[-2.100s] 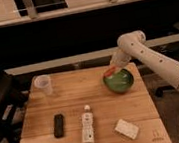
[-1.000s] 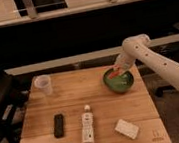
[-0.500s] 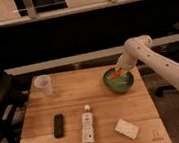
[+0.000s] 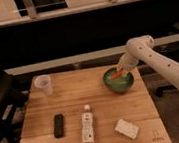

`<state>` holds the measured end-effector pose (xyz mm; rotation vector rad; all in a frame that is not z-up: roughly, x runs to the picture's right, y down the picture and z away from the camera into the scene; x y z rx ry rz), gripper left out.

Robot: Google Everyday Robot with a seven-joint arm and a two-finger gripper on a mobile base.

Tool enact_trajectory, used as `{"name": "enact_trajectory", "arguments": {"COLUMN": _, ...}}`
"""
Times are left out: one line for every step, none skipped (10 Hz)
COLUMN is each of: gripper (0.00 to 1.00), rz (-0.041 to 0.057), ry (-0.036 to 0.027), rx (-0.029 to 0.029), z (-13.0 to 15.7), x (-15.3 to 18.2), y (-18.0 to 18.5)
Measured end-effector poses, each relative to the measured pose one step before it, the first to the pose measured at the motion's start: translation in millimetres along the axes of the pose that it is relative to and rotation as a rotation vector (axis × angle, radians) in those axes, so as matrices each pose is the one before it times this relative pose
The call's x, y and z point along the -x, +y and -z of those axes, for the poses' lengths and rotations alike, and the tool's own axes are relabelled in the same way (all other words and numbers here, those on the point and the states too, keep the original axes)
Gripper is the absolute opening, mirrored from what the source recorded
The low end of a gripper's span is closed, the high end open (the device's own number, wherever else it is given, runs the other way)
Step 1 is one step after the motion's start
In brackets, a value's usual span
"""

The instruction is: Place the pepper in the ceramic bowl

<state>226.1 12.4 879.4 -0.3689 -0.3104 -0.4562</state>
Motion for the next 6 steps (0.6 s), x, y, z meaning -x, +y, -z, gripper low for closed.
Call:
{"name": "enact_trajectory", "arguments": {"gripper": 0.71, "rz": 0.00180, "ry": -0.00064, "rx": 0.00049, "z": -0.56, "x": -0.95, "y": -1.09}}
{"name": "enact_trajectory", "arguments": {"gripper": 0.71, "rz": 0.00112, "ry": -0.00017, "rx": -0.00015, "z": -0.13, "x": 0.55, "y": -0.56}}
{"name": "enact_trajectory", "arguments": {"gripper": 0.71, "rz": -0.00143, "ry": 0.00072, "rx": 0.00125, "z": 0.28, "x": -0.86, "y": 2.81}}
{"name": "enact_trajectory", "arguments": {"gripper": 0.71, "rz": -0.00258, "ry": 0.00175, "rx": -0.00079, "z": 1.34, "x": -1.57, "y": 1.29}}
{"name": "enact_trajectory", "arguments": {"gripper": 0.71, "rz": -0.00334, "ry": 0.00102, "rx": 0.00008, "z": 0.75, "x": -2.01, "y": 2.36}}
{"name": "enact_trajectory", "arguments": {"gripper": 0.71, "rz": 0.00114, "ry": 0.00011, "rx": -0.00021, "z": 0.08, "x": -0.18, "y": -0.18}}
